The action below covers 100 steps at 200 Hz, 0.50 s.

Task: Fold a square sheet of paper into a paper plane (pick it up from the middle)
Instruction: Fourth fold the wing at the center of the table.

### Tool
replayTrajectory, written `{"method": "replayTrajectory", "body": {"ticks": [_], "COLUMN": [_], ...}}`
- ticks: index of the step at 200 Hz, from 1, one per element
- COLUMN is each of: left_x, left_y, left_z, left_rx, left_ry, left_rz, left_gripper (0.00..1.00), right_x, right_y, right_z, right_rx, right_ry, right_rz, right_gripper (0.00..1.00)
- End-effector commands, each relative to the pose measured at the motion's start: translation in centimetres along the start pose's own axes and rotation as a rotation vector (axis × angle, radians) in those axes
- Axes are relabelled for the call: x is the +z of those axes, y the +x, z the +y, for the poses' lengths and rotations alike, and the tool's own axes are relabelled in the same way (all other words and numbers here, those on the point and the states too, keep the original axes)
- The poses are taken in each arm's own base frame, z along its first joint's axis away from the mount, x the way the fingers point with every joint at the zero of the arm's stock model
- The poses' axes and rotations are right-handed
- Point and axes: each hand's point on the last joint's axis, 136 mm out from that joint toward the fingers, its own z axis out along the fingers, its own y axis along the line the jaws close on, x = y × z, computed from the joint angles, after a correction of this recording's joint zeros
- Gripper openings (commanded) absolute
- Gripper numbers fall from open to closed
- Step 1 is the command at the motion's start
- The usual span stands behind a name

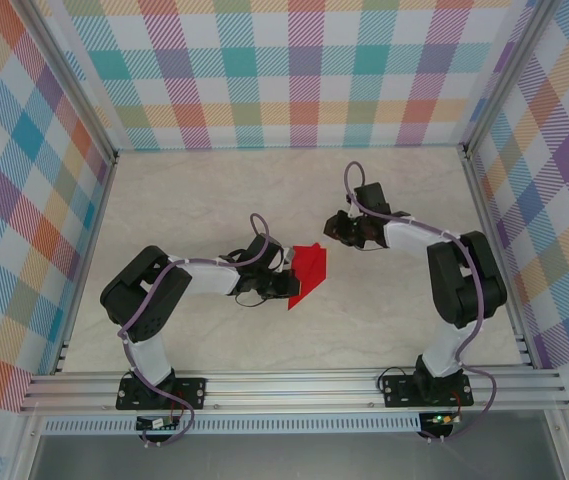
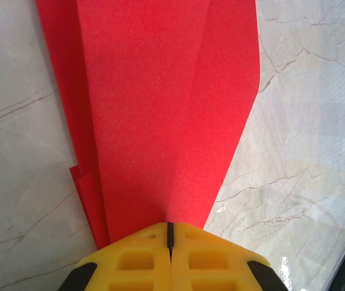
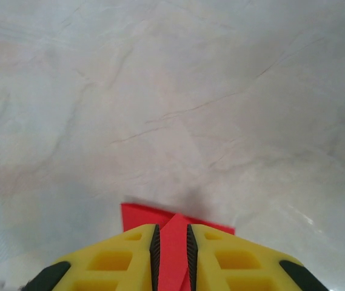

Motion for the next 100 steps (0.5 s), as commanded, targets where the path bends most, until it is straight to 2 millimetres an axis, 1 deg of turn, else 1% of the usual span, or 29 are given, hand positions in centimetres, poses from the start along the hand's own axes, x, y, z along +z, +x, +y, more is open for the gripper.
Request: {"method": "replayTrajectory", "body": {"ticks": [1, 8, 21, 34, 45, 63, 76, 100], "left_x": [1.1, 1.1, 1.1, 1.1, 1.0, 1.0, 1.1, 1.0], "left_y": [6.9, 6.9, 6.7, 6.7, 6.8, 6.6, 6.6, 6.5], "left_z": [8.0, 7.9, 7.8, 7.8, 7.8, 7.7, 7.5, 7.5], "left_rx": [-0.109, -0.109, -0.106, -0.107, -0.107, -0.109, -0.113, -0.112], "left_ry": [-0.270, -0.267, -0.264, -0.264, -0.264, -0.261, -0.257, -0.258], "left_rz": [0.213, 0.213, 0.209, 0.208, 0.209, 0.203, 0.200, 0.199], "left_gripper": [0.00, 0.00, 0.00, 0.00, 0.00, 0.00, 0.00, 0.00], "right_x": [0.0, 0.2, 0.7, 1.2, 1.8, 2.7, 3.5, 4.8], "right_y": [3.0, 3.8, 5.4, 6.8, 7.8, 9.2, 10.0, 11.3], "right_z": [2.3, 2.9, 3.3, 3.8, 4.1, 4.4, 3.7, 0.6], "right_rx": [-0.034, -0.037, -0.029, -0.028, -0.022, -0.027, -0.023, 0.036], "right_ry": [-0.109, -0.136, -0.143, -0.148, -0.150, -0.145, -0.105, -0.020], "right_rz": [0.074, 0.096, 0.133, 0.165, 0.190, 0.222, 0.236, 0.235], "right_gripper": [0.21, 0.21, 0.19, 0.15, 0.11, 0.10, 0.10, 0.10]}}
